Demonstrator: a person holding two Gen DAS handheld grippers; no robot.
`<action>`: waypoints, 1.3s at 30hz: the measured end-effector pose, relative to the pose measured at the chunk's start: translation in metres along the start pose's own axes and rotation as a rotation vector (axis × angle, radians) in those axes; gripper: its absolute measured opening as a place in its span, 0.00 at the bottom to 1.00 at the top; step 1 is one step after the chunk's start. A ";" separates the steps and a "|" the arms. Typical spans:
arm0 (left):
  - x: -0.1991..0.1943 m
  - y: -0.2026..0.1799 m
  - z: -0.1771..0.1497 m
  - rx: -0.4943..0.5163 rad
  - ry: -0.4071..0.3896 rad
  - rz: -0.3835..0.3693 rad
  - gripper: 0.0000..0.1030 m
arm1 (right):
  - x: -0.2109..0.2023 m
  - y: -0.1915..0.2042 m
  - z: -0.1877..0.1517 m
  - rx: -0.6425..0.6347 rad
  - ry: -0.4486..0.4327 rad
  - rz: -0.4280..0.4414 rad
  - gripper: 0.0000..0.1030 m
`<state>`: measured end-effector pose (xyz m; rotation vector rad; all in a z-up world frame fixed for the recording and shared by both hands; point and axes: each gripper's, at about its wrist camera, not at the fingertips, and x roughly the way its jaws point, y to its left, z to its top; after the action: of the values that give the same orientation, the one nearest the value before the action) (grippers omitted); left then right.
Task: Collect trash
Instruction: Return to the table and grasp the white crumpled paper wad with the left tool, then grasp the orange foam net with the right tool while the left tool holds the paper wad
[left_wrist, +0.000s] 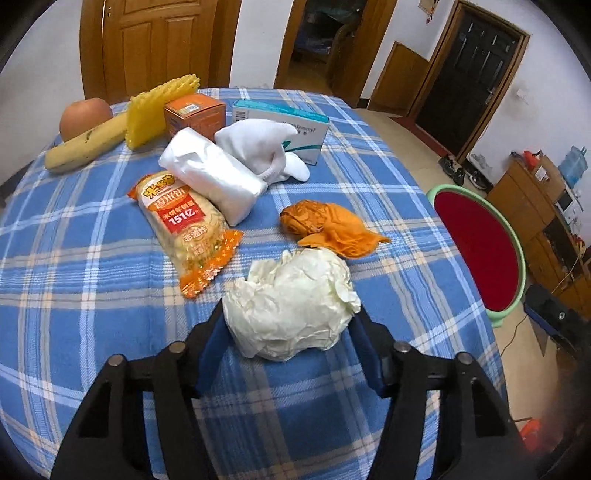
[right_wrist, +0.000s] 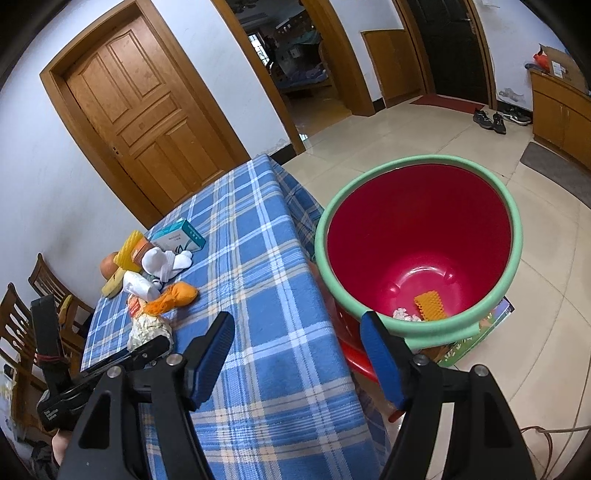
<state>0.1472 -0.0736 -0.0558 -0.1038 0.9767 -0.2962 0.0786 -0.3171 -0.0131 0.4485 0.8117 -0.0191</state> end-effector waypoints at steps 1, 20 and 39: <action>-0.001 0.001 0.000 -0.005 -0.001 -0.004 0.55 | 0.001 0.000 0.000 -0.001 0.001 0.001 0.71; -0.058 0.062 -0.003 -0.108 -0.122 0.074 0.52 | 0.029 0.059 -0.002 -0.137 0.074 0.048 0.71; -0.071 0.128 -0.006 -0.231 -0.155 0.166 0.52 | 0.078 0.136 0.000 -0.297 0.132 0.073 0.92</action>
<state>0.1306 0.0697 -0.0300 -0.2511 0.8564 -0.0212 0.1585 -0.1824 -0.0164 0.1994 0.9106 0.1984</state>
